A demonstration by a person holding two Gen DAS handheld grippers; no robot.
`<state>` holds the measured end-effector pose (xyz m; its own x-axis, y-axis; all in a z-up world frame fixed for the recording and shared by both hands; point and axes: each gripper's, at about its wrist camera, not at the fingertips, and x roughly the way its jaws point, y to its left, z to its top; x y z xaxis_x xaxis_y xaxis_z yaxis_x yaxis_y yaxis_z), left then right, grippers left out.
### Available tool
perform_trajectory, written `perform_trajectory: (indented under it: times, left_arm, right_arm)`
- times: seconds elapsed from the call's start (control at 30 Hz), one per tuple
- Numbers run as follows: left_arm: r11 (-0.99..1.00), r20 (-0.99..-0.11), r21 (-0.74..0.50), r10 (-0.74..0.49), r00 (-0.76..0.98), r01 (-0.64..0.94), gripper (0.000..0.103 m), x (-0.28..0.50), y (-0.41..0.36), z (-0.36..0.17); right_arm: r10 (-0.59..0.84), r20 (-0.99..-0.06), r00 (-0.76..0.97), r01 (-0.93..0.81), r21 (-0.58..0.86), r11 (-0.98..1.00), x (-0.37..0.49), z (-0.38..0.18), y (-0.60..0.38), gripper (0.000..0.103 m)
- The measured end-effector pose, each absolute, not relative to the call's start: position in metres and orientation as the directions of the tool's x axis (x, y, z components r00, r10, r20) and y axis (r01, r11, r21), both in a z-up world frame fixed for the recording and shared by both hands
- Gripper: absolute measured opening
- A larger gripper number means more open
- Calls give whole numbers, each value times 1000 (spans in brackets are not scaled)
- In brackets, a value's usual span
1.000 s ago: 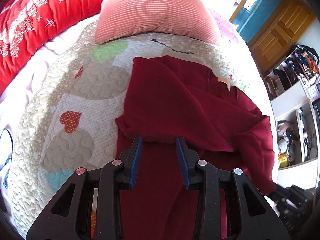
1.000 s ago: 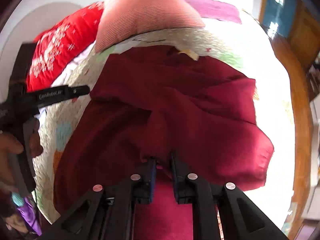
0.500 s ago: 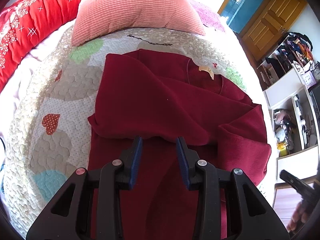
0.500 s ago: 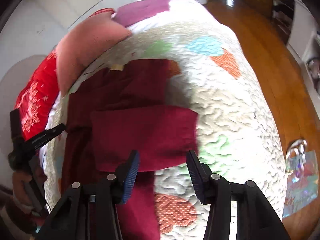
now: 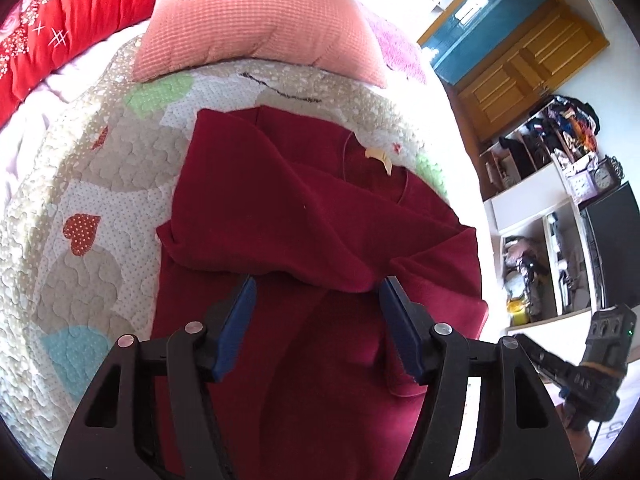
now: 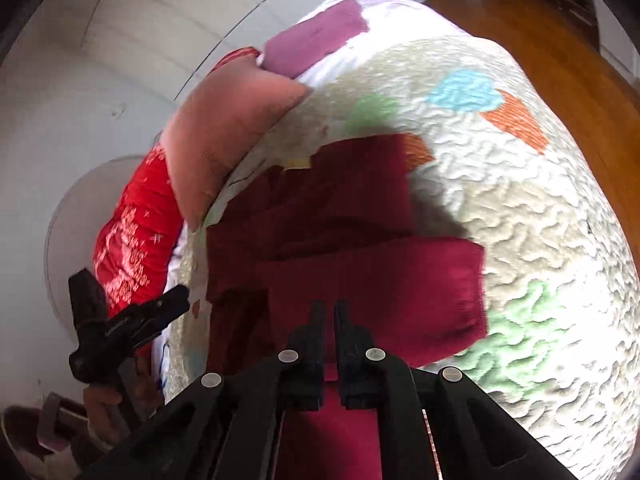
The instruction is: Fold small clothes
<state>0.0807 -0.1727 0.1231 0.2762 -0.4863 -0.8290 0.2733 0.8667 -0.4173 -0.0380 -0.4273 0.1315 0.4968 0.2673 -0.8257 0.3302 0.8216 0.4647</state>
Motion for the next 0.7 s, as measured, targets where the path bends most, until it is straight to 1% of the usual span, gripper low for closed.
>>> perform_trajectory:
  times: [0.07,0.1,0.17,0.23,0.3,0.37,0.47,0.5,0.53,0.57,0.6,0.7]
  left_arm:
    - [878,-838,-393,-464,286,273,64,82,-170,125]
    - [881,-837,-384,-459,297,277,64,82,-168,127]
    - [881,-837,-379,-457,301,284,64,81,-165,126]
    - [883,-841,-373,-452,297,286,64,79,-162,122]
    - [886,-849,-373,-445,284,275,64,78,-159,116]
    - [889,-856,-376,-441,268,263,64,77,-157,110]
    - [891,-862,-379,-438,253,250,64,73,-156,105]
    - [891,-863,-380,-438,252,248,64,72,-155,104]
    - [892,-865,-379,-436,250,247,64,71,-155,105]
    - [892,-865,-378,-436,248,247,64,71,-155,105]
    - [892,-864,-379,-437,250,247,64,71,-153,107]
    - [890,-856,-386,-444,267,244,64,73,-148,114]
  right_arm:
    - [162,-861,482,339,354,872,-35,132,-418,5]
    - [132,-872,472,373,333,866,-37,126,-423,7]
    - [123,-902,415,458,324,828,-44,104,-444,13]
    - [90,-927,364,522,283,805,-58,83,-466,33]
    - [56,-938,343,550,249,797,-69,68,-480,36]
    - [67,-946,316,579,249,776,-76,52,-492,37]
    - [141,-918,372,608,355,710,-79,39,-500,38]
    - [167,-903,396,597,392,700,-78,38,-500,37]
    - [169,-905,389,594,387,705,-77,40,-498,32]
    - [173,-906,387,588,387,710,-76,44,-495,23]
    - [180,-896,405,580,404,707,-77,52,-494,6]
    - [213,-843,494,525,485,700,-76,88,-483,5]
